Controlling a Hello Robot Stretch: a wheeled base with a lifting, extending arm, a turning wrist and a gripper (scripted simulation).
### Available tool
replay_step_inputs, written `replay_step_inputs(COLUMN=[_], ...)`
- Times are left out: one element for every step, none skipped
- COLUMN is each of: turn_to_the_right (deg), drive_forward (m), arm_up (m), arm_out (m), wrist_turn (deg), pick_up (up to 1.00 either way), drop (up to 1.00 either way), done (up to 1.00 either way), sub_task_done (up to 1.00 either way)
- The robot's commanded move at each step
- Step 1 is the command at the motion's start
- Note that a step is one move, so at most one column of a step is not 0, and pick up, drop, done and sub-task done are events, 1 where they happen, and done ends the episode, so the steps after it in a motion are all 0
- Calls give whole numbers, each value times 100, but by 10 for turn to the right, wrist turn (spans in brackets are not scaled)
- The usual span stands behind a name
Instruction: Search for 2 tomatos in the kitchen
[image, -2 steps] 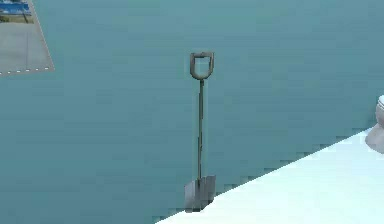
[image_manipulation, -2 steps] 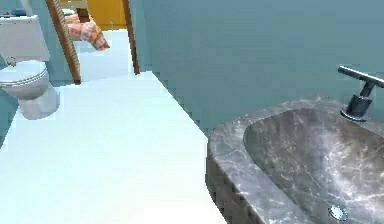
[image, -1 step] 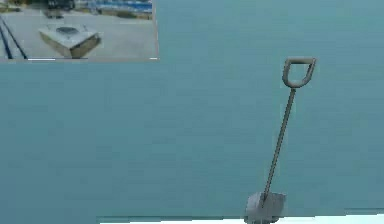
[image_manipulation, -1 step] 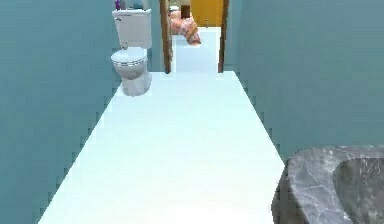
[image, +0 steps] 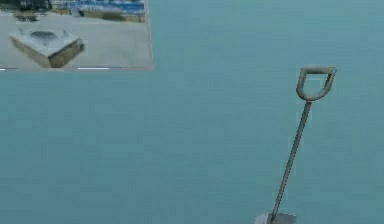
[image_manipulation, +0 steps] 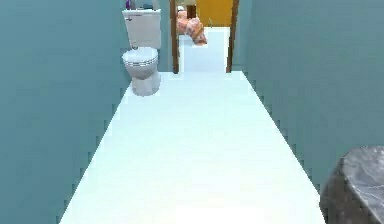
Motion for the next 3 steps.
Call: replay_step_inputs(turn_to_the_right=[-450,-180,0], drive_forward=[0,0,30], arm_up=[0,0,0], arm_out=[0,0,0], wrist_turn=[0,0,0], pick_up=[0,0,0], drop=[0,0,0], done=[0,0,0], sub_task_done=[0,0,0])
